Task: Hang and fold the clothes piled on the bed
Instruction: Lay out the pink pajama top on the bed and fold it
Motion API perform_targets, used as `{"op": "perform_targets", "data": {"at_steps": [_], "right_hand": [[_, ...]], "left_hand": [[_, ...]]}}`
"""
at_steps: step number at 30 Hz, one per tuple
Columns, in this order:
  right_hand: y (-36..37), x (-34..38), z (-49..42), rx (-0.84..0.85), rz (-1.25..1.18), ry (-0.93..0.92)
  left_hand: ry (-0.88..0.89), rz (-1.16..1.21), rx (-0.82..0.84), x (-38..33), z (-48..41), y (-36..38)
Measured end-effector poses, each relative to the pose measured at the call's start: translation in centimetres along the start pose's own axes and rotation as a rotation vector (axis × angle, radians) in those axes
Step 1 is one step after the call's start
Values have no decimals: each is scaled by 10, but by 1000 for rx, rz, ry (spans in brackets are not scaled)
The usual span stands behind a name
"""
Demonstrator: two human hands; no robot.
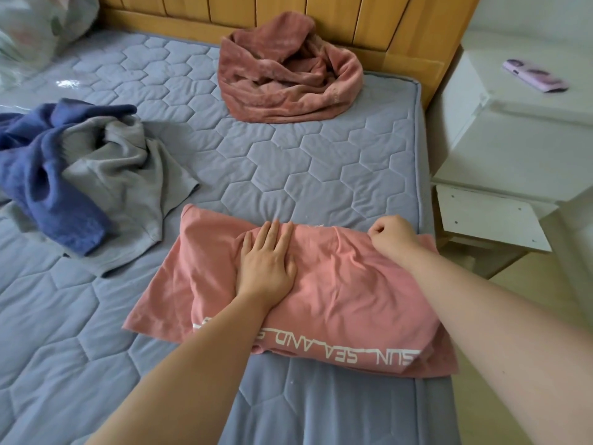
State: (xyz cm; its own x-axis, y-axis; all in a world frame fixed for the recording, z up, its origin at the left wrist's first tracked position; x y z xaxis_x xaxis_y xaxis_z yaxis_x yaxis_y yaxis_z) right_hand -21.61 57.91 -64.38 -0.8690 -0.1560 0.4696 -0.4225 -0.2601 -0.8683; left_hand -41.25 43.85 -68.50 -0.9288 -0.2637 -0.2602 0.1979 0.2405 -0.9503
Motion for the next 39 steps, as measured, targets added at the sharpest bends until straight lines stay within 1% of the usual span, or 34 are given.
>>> {"op": "perform_targets", "data": {"at_steps": [3, 8, 10, 13, 15, 17, 19, 20, 21, 22, 25, 26, 29, 30, 31, 33, 37, 39], "right_hand": [[3, -1, 1, 11, 12, -7], [-10, -5, 2, -173, 93, 49], [-13, -13, 4, -215, 143, 71], [-10, -17, 6, -190, 153, 45], [-8, -14, 7, -189, 129, -53], [-9, -14, 6, -162, 216, -158], [-11, -23, 7, -63, 320, -141], [-14, -29, 8, -35, 333, -101], [-18, -34, 8, -41, 330, -64], [-21, -38, 9, -75, 324, -45], [-27, -50, 14, -256, 306, -22], [-26, -57, 16, -272, 284, 12], [-22, -88, 20, -148, 243, 140], [-24, -98, 21, -134, 217, 194], [-26, -104, 24, -150, 180, 239], [-28, -109, 31, -232, 44, 319], [-18, -101, 61, -326, -410, 502], [-10, -100, 87, -383, -544, 536]], "left_hand": [[2, -2, 0, 0, 0, 1], [-3, 3, -1, 0, 1, 0], [-5, 5, -2, 0, 1, 0], [-11, 4, 0, 1, 0, 1], [-13, 2, 2, 2, 0, 1], [-17, 2, 0, 2, 0, 2], [-18, 2, 4, 2, 0, 2], [-18, 1, 6, 2, 0, 2], [-19, 1, 4, 2, 0, 2], [-21, 1, 4, 2, 0, 1], [-31, -1, 6, 3, 0, 2], [-32, -2, 4, 3, 0, 2], [-31, -8, -3, 3, 0, 1], [-29, -14, -4, 3, 0, 1], [-26, -20, -6, 3, 1, 1], [-27, -24, -10, 3, 1, 2], [-28, -75, 11, -3, 1, 0], [-9, -126, 51, -10, 5, -3]]}}
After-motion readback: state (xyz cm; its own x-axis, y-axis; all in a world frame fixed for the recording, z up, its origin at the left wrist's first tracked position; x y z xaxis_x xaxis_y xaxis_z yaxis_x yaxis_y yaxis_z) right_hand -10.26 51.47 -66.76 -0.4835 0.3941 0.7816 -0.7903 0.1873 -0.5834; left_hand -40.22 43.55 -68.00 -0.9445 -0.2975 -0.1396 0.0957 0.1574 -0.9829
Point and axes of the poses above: each hand's wrist, its own z-axis away from the middle knuckle, its own y-axis out of the palm, x = y × z, the point moved 5 cm from there along -z, towards the middle knuckle, and after that the axes turned 3 degrees about -y, right-handed, at the moved point
